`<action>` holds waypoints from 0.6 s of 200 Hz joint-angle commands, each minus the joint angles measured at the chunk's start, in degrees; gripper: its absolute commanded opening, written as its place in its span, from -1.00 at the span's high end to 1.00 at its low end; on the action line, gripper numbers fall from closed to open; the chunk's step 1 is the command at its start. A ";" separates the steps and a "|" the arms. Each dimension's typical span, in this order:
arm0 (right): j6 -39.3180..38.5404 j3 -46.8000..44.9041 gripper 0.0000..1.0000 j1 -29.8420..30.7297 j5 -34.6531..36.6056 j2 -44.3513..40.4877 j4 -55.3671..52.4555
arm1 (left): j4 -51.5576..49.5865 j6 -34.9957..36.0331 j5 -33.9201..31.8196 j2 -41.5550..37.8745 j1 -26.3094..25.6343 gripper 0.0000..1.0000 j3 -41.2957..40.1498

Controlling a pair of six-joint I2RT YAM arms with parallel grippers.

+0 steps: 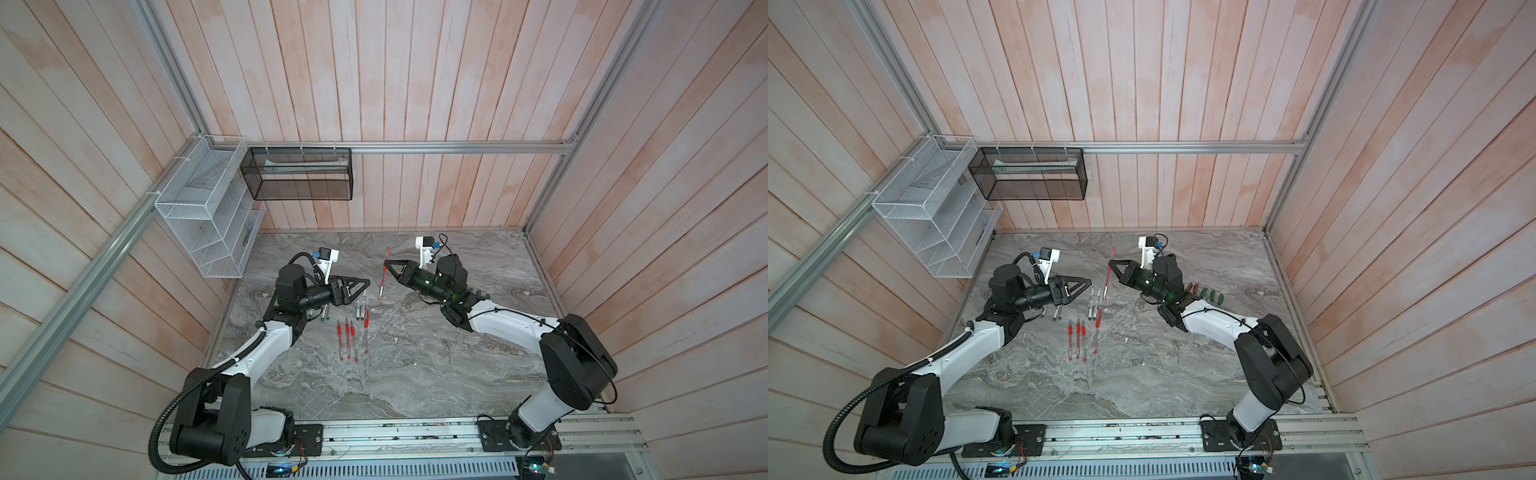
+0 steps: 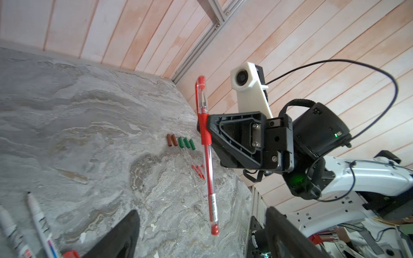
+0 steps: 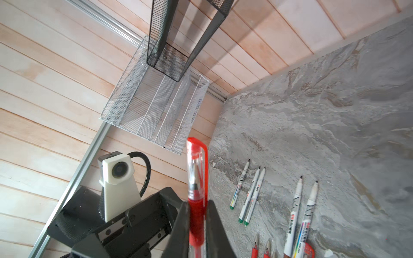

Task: Remove pen caps from pens
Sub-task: Open the pen cap on the pen.

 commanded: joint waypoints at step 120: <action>-0.30 5.22 0.98 3.77 -1.68 4.11 4.17 | 0.30 0.95 -1.96 4.80 -3.11 0.90 3.17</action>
